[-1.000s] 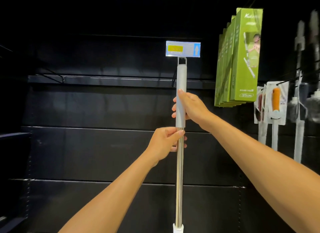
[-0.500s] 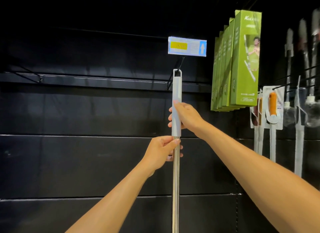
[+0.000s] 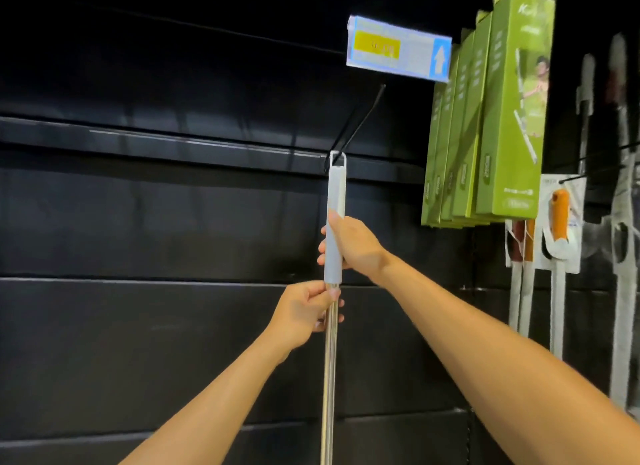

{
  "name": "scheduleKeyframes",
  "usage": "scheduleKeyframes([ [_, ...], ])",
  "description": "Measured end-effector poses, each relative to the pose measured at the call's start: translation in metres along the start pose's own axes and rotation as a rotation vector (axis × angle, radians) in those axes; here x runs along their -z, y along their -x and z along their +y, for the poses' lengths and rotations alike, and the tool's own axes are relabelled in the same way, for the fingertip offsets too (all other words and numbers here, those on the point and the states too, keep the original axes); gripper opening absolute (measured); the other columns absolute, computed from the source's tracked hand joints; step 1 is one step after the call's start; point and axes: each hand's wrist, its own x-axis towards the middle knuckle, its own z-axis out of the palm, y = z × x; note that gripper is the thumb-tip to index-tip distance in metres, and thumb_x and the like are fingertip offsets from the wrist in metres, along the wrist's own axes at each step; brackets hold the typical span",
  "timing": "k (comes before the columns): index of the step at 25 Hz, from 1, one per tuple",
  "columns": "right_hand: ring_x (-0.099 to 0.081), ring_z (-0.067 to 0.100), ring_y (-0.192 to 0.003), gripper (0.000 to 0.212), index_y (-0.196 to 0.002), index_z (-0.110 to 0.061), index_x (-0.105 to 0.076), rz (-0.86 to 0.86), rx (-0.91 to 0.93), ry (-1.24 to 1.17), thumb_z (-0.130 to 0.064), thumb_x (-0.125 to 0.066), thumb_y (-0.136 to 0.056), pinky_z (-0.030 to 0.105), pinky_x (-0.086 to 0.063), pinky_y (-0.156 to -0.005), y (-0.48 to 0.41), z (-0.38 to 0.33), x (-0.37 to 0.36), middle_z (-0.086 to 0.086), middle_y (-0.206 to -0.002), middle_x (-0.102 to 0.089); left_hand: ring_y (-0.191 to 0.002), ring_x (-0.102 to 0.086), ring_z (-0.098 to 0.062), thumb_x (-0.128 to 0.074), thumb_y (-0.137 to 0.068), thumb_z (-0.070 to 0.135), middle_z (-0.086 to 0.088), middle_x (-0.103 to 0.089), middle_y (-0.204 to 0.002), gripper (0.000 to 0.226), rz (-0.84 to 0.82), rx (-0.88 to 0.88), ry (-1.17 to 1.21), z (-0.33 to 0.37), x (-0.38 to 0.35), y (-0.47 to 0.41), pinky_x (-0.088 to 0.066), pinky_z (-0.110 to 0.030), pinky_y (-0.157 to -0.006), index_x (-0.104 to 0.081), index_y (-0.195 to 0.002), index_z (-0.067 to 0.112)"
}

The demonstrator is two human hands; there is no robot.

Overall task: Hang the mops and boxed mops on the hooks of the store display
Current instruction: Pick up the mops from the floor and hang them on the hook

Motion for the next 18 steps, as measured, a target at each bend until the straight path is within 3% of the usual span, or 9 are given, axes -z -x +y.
scheduleKeyframes([
  [9,-0.064,0.019,-0.07,0.038,-0.111,-0.009,-0.054,0.119,-0.027,0.059,-0.043,-0.038,-0.109,0.024,-0.06,-0.063,-0.044,0.027,-0.014,0.01,-0.085,-0.062,-0.096,-0.078,-0.022,-0.061,-0.104,0.024,-0.007,-0.077,-0.108,0.019,0.015,-0.005,-0.07,-0.031,0.016,-0.047,-0.064,-0.03,-0.081,-0.074,-0.116,0.018],
  [13,-0.067,0.016,-0.066,0.039,-0.11,-0.011,-0.057,0.17,0.007,0.08,-0.045,-0.039,-0.108,0.028,-0.061,-0.068,-0.051,0.037,-0.017,0.007,-0.082,-0.065,-0.096,-0.078,-0.02,-0.061,-0.104,0.025,-0.004,-0.077,-0.107,0.019,0.011,-0.034,-0.106,-0.037,0.018,-0.052,-0.064,-0.038,-0.089,-0.074,-0.115,0.018],
  [18,-0.074,0.021,-0.085,0.042,-0.121,-0.014,-0.055,0.189,0.0,0.152,-0.05,-0.04,-0.107,0.035,-0.064,-0.081,-0.044,0.04,-0.018,0.008,-0.099,-0.071,-0.098,-0.076,-0.016,-0.062,-0.104,0.028,0.0,-0.077,-0.105,0.019,0.033,-0.085,-0.165,-0.04,0.017,-0.048,-0.061,-0.046,-0.097,-0.073,-0.118,0.021],
])
